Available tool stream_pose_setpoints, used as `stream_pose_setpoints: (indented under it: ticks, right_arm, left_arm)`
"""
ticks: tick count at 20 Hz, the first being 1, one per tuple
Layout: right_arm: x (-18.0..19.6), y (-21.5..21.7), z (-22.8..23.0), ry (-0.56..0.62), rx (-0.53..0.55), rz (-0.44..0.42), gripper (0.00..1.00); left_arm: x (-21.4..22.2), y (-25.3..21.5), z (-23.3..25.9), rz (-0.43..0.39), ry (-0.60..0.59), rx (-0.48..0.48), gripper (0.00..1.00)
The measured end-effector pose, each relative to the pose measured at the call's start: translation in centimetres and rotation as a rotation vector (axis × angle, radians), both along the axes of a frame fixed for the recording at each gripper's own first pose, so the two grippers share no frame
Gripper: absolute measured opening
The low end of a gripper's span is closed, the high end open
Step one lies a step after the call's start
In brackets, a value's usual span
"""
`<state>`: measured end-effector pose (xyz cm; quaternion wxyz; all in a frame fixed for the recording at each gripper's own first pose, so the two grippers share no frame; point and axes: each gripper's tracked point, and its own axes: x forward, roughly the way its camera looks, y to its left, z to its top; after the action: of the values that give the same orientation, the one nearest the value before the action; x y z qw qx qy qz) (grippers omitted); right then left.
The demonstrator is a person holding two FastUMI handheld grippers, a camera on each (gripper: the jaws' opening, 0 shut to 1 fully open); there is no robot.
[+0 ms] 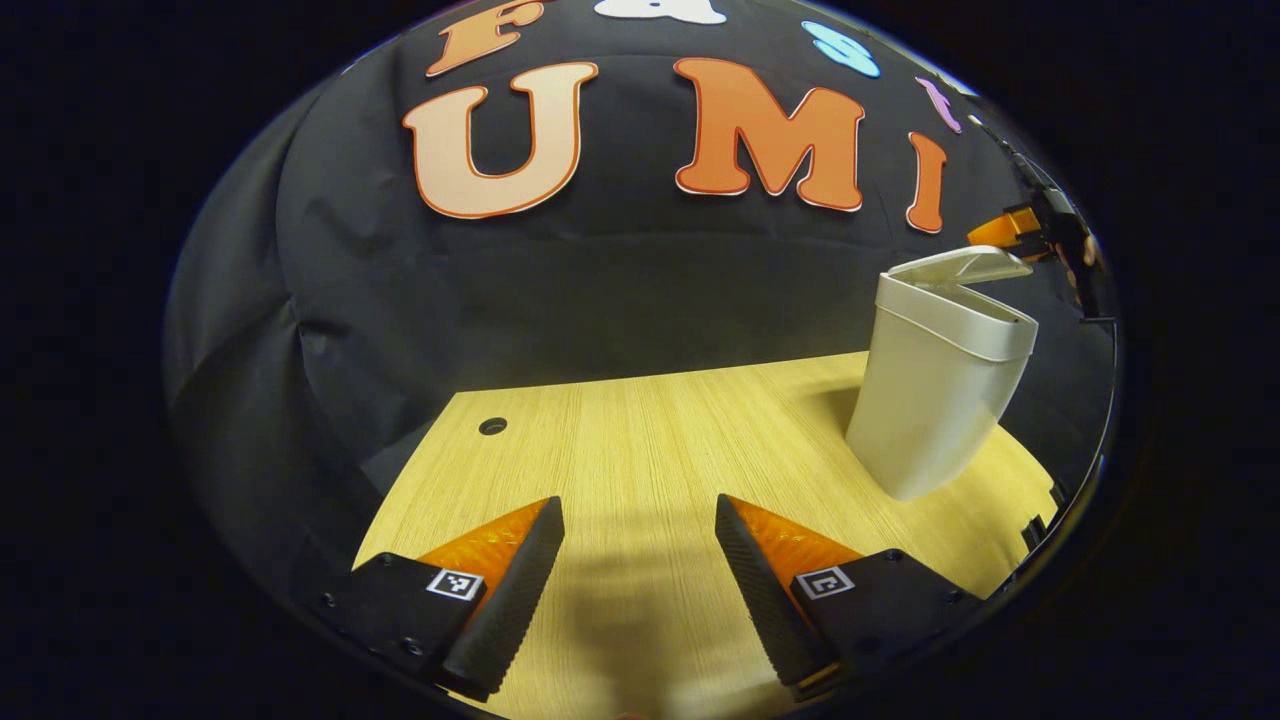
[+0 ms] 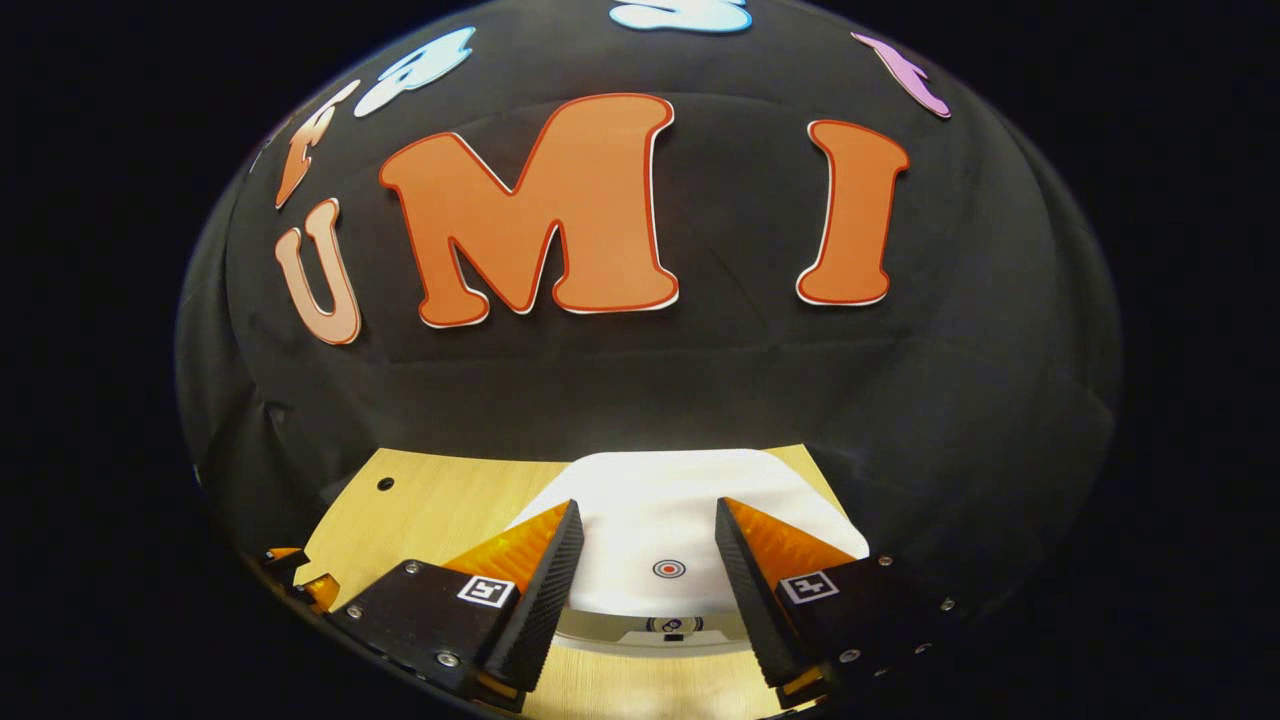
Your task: Press the lid of the desktop garbage bin to open it, pick up the crumpled paper on the desktop and throw it into the bin, then pick up the pop can on the desktop and drop it into the bin, and finally close the garbage bin lid.
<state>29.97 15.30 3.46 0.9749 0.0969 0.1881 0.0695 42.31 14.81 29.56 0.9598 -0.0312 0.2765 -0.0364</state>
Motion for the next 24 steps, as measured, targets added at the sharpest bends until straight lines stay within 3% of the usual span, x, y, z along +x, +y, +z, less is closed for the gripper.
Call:
stream_pose_setpoints:
  ticks: [9,24]
  right_arm:
    - [-0.9,0.4,-2.4,0.059,0.037,-0.009,0.81]
    - [-3.7,0.3,-4.1,0.081,0.008,-0.030,0.79]
  left_arm:
    - [-0.3,-1.0,-0.5,-0.031,0.019,0.000,0.98]
    - [-1.5,-1.9,-0.7,-0.074,0.025,0.027,0.98]
